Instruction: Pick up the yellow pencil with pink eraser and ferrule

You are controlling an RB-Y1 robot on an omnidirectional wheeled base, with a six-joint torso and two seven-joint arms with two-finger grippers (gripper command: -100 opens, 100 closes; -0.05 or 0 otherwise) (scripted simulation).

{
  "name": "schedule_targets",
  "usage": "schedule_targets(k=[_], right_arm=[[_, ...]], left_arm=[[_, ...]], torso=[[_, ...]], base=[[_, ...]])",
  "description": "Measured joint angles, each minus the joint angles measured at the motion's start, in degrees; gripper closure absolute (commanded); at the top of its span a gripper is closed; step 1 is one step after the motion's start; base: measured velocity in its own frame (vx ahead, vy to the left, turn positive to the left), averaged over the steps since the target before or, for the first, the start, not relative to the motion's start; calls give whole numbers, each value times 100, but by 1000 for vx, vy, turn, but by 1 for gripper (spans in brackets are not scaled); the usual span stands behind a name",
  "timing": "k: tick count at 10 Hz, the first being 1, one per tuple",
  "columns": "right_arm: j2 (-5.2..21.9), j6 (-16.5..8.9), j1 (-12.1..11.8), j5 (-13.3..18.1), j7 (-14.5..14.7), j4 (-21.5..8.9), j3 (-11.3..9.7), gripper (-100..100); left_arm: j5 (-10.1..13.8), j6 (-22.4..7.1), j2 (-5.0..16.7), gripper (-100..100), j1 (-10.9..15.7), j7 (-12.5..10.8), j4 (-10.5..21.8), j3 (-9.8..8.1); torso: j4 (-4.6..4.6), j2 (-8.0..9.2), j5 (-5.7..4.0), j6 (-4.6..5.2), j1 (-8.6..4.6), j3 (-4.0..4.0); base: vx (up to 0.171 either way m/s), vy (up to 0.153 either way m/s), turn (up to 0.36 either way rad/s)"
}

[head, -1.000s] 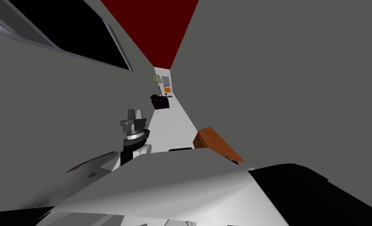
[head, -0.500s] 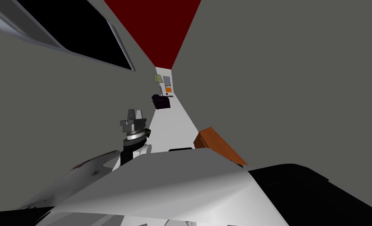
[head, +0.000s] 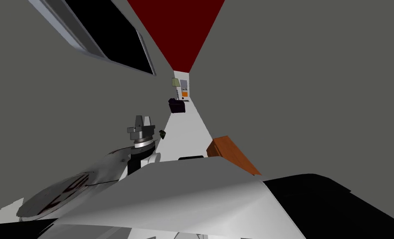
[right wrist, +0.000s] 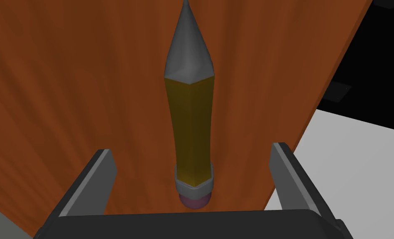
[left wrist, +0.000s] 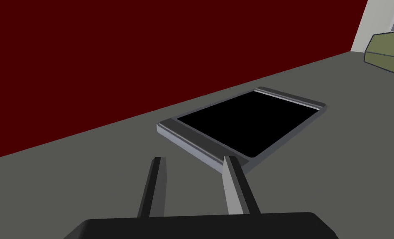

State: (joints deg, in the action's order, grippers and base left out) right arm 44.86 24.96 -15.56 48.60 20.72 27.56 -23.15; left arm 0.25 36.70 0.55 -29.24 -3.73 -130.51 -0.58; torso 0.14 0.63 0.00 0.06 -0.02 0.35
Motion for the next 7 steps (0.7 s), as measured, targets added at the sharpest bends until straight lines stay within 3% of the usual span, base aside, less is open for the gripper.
schedule_targets(k=[1, 3, 4, 5, 7], right_arm=[[-35, -55, 26, -19, -93, -38, -19, -100], [-143, -60, 132, -67, -104, -255, -8, -100], [-216, -96, 209, -100, -170, -381, -22, -100], [-224, -101, 223, -105, -186, -391, -21, 100], [-225, -99, 221, -107, -188, -390, -20, 100]], left_arm=[[0, 0, 0, 0, -1, 0, 0, -1], [0, 0, 0, 0, -1, 0, 0, 0], [0, 0, 0, 0, -1, 0, 0, 0], [0, 0, 0, 0, -3, 0, 0, -1], [0, 1, 0, 0, -3, 0, 0, -1]], torso=[[-2, -9, 0, 5, -4, -4], [-5, -23, -1, -1, -7, -13], [-2, -12, -1, 2, -5, -7], [-8, -29, -3, 11, -6, -17], [-14, -53, -4, 8, -9, -31]], base=[[-51, -26, -11], [-125, -24, 289], [-60, -8, 54], [-10, -1, -10], [-3, 1, -1]])
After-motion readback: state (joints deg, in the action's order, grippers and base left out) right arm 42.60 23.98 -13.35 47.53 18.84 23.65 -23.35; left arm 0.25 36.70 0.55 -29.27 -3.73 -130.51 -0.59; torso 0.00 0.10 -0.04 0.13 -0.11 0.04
